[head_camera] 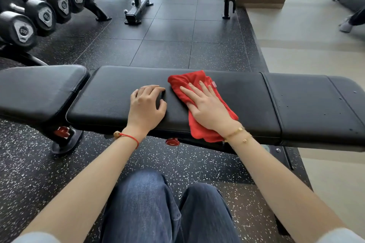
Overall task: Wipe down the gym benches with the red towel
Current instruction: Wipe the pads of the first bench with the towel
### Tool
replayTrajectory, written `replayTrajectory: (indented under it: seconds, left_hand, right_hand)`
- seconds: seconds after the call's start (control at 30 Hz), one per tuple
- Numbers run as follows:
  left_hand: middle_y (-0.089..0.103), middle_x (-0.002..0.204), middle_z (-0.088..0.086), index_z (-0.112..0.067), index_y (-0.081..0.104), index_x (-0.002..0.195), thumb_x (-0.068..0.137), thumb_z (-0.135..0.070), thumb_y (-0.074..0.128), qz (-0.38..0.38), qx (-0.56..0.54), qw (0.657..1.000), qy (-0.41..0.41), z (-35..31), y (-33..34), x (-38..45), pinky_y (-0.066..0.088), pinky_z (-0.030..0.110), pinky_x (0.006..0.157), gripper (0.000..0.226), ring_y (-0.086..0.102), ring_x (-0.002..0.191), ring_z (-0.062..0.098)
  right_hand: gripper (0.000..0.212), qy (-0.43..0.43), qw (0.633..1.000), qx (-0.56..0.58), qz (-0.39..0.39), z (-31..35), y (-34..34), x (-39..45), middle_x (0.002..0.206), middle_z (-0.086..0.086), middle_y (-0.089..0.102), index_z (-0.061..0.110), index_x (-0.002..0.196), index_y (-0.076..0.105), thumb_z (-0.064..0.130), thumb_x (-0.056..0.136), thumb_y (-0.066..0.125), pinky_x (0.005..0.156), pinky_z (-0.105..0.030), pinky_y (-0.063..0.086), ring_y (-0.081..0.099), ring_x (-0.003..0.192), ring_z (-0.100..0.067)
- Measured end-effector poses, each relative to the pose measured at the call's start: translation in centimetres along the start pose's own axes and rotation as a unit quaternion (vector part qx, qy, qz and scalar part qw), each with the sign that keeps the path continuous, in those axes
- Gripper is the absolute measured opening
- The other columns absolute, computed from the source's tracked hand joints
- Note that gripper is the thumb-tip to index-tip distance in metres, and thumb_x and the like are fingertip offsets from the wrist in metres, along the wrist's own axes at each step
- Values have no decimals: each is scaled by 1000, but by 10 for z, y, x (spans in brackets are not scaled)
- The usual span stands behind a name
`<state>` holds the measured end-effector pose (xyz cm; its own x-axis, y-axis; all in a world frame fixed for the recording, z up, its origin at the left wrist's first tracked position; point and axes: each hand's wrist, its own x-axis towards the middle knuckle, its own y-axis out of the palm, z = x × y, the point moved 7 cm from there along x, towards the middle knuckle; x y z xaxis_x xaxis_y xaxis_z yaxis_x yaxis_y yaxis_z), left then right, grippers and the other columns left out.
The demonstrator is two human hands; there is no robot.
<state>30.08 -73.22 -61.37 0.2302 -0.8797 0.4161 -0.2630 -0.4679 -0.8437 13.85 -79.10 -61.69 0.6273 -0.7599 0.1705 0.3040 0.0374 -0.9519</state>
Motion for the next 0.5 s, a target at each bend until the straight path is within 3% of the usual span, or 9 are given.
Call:
replayTrajectory:
  seconds: [0.1,0.3,0.37,0.5]
  left_hand:
    - [63,124,-2,-20,64,118,86,-22,55,-1,-7,1000,5,2,0,-1,35,45,109,33,54,120,21]
    - [63,124,1,-17,63,118,87,-23,55,2,11,1000,0,-1,4,0,35,47,110,33,54,120,23]
    - [63,123,1,-17,63,118,87,-24,54,3,11,1000,-2,-2,4,0,35,47,109,33,54,119,23]
    - [63,122,-1,-19,63,117,86,-25,53,3,10,1000,-6,-1,4,0,35,47,109,33,54,119,22]
  right_hand:
    - [52,26,999,-9,-17,-38,-13,-29,158,5,29,35,149,32,31,99,44,121,-44,-4,15,149,-28]
    - [52,197,980,-31,-5,-121,-31,-7,162,0,19,34,152,26,35,100,38,120,-47,-7,8,149,-33]
    - [53,190,981,-45,1,-106,-24,15,162,-3,18,33,152,24,36,101,36,118,-46,-6,8,149,-34]
    - [54,93,995,-35,22,-40,-3,34,162,-2,17,34,152,22,36,100,37,121,-46,-6,6,150,-33]
